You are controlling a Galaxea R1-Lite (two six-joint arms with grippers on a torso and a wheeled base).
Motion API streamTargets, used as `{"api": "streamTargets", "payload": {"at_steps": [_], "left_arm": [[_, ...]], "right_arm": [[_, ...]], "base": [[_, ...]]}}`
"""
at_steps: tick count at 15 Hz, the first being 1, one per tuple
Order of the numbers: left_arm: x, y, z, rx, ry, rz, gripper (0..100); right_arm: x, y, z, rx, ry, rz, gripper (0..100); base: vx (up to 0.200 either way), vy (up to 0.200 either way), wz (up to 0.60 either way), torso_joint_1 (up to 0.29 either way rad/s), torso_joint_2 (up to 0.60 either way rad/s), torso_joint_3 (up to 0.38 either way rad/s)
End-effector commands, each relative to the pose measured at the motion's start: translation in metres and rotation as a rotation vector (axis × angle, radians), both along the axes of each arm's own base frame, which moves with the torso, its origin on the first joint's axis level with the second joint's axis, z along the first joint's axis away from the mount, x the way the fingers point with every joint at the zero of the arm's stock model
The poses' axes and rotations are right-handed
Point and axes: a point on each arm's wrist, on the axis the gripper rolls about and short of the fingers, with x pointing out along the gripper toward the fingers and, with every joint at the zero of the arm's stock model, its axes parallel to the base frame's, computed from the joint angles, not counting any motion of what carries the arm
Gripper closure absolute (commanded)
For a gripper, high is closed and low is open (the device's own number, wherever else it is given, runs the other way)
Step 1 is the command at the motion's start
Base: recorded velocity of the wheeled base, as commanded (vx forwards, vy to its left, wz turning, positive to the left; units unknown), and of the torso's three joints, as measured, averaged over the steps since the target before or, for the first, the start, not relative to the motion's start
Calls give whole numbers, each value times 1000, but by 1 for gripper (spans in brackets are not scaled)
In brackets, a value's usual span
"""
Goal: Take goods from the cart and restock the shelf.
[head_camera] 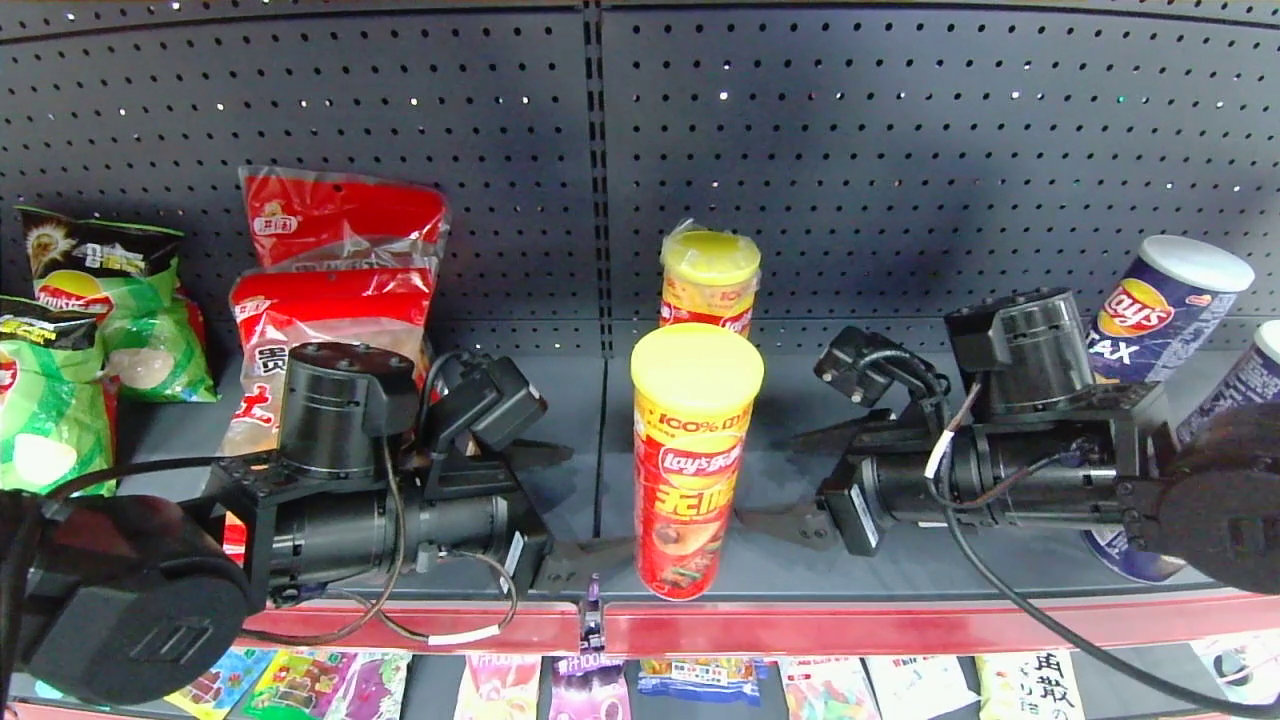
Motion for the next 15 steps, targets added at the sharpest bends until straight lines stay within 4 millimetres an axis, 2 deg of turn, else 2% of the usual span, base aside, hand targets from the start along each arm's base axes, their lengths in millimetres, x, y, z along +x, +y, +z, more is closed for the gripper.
{"api": "streamTargets", "payload": {"at_steps": [1,15], "left_arm": [[1,-1,-1,2,2,0,0],[9,-5,-4,5,10,3,0]], "right_arm": [[3,2,-2,-3,6,1,0],[-4,1,2,2,-4,11,0]], "base": [[0,0,0,0,0,0],[0,0,0,0,0,0]]}}
